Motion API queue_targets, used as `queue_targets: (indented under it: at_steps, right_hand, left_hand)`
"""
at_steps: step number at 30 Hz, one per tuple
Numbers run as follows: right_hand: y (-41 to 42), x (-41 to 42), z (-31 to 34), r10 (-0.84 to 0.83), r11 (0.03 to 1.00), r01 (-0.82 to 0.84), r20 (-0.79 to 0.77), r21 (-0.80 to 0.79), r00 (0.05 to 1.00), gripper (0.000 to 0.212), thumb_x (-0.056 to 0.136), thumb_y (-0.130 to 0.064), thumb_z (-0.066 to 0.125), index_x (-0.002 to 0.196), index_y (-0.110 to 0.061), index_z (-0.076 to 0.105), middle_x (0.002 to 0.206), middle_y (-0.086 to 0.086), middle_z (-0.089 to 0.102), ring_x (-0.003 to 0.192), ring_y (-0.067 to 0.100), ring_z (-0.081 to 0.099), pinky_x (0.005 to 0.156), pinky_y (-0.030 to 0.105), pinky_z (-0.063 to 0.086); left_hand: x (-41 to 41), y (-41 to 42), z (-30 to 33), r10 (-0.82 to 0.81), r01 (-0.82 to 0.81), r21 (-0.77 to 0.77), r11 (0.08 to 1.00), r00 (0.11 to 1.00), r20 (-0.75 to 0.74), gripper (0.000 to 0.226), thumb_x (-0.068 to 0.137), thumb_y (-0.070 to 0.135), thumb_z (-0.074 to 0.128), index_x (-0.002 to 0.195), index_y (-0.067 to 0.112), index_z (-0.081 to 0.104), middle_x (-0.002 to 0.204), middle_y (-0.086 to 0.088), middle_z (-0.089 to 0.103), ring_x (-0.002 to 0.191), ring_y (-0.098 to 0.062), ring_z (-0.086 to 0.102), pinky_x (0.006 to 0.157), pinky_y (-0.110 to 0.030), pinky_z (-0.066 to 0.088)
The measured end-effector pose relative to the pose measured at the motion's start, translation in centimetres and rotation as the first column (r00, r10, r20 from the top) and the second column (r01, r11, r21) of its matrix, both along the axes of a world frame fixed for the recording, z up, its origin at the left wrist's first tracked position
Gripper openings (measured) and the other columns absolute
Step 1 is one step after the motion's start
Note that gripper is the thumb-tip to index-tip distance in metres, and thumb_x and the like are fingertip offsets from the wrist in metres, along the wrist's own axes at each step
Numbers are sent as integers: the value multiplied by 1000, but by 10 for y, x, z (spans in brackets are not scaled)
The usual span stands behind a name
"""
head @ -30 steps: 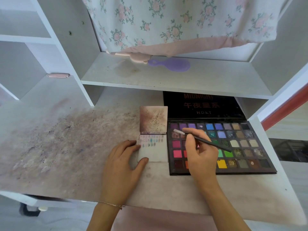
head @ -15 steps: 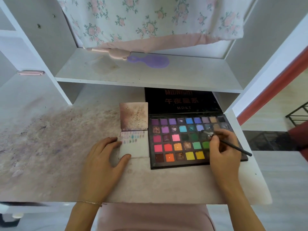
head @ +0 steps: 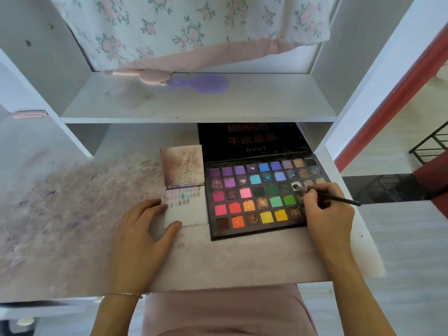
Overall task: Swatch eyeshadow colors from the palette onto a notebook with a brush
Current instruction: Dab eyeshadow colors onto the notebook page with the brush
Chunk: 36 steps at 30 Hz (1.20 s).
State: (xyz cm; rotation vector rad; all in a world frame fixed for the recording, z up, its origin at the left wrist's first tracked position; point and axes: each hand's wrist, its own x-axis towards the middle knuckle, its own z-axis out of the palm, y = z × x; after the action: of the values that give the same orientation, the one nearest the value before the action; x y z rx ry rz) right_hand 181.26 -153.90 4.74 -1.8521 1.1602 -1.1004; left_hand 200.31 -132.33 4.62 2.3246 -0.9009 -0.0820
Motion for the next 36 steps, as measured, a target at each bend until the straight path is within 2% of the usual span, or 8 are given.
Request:
queue_targets:
  at_steps: [9, 14, 19, 23, 27, 29, 32, 36]
  right_hand:
    - [1, 0, 2, 15, 1000, -15, -16, 21, 1000, 13, 86, -5, 54, 86, -18, 54, 77, -4, 59, 76, 7, 58, 61, 19, 47]
    - [5, -1, 5, 5, 1000, -6, 49, 12, 999, 20, 86, -2, 54, 83, -22, 52, 74, -13, 57, 71, 0, 58, 55, 8, 47]
    - [17, 10, 10, 174, 984, -177, 100, 22, 980, 25, 86, 4, 51, 84, -21, 53, 78, -11, 56, 76, -9, 57, 57, 5, 46]
    - [35, 30, 16, 322, 944, -330, 135, 34, 937, 35, 84, 6, 53, 81, -28, 51, 75, -9, 56, 70, -3, 57, 56, 7, 44]
    - [55, 56, 18, 443, 891, -451, 118, 49, 889, 31, 84, 2, 56, 79, -29, 54, 67, -1, 56, 60, 8, 52, 52, 12, 41]
    - [63, 68, 18, 499, 859, -507, 103, 72, 860, 31, 85, -1, 56, 80, -31, 55, 70, -6, 57, 61, 5, 51, 53, 12, 41]
    - [70, 82, 18, 521, 848, -524, 59, 84, 852, 32, 85, -6, 56, 80, -37, 52, 73, -12, 59, 69, 6, 56, 59, 16, 47]
    - [74, 94, 17, 520, 848, -519, 25, 107, 854, 31, 85, -8, 56, 77, -37, 50, 71, -8, 61, 69, 7, 57, 56, 17, 47]
  left_hand:
    - [1, -1, -1, 0, 0, 1, 1000, 1000, 2, 37, 75, 25, 71, 109, 13, 63, 121, -1, 57, 113, -18, 45, 94, -29, 31]
    - [0, 0, -1, 2, -2, 2, 1000, 1000, 15, 37, 75, 26, 71, 109, 14, 63, 120, -1, 57, 112, -18, 46, 93, -29, 32]
    - [0, -1, -1, 2, -2, -3, 1000, 1000, 17, 36, 75, 25, 72, 108, 14, 63, 119, -1, 57, 111, -18, 47, 93, -28, 32]
    - [-1, -2, 0, -1, 1, 0, 1000, 1000, 11, 38, 75, 25, 72, 109, 13, 63, 119, -2, 57, 111, -20, 48, 94, -27, 31]
    - [-1, -2, 0, -2, 2, 3, 1000, 1000, 20, 39, 75, 25, 72, 110, 12, 63, 119, -2, 58, 111, -21, 49, 94, -27, 31]
    - [-1, -1, -1, -5, 5, 1, 1000, 1000, 15, 38, 75, 25, 72, 109, 13, 63, 118, -1, 58, 111, -20, 50, 94, -26, 32]
    - [-1, 0, -1, -5, 5, 0, 1000, 1000, 14, 37, 75, 25, 72, 109, 13, 63, 118, -1, 58, 111, -19, 50, 96, -27, 32]
    - [-1, 0, -2, -2, 2, -3, 1000, 1000, 17, 38, 75, 26, 72, 109, 13, 63, 118, -1, 58, 111, -19, 50, 95, -27, 33]
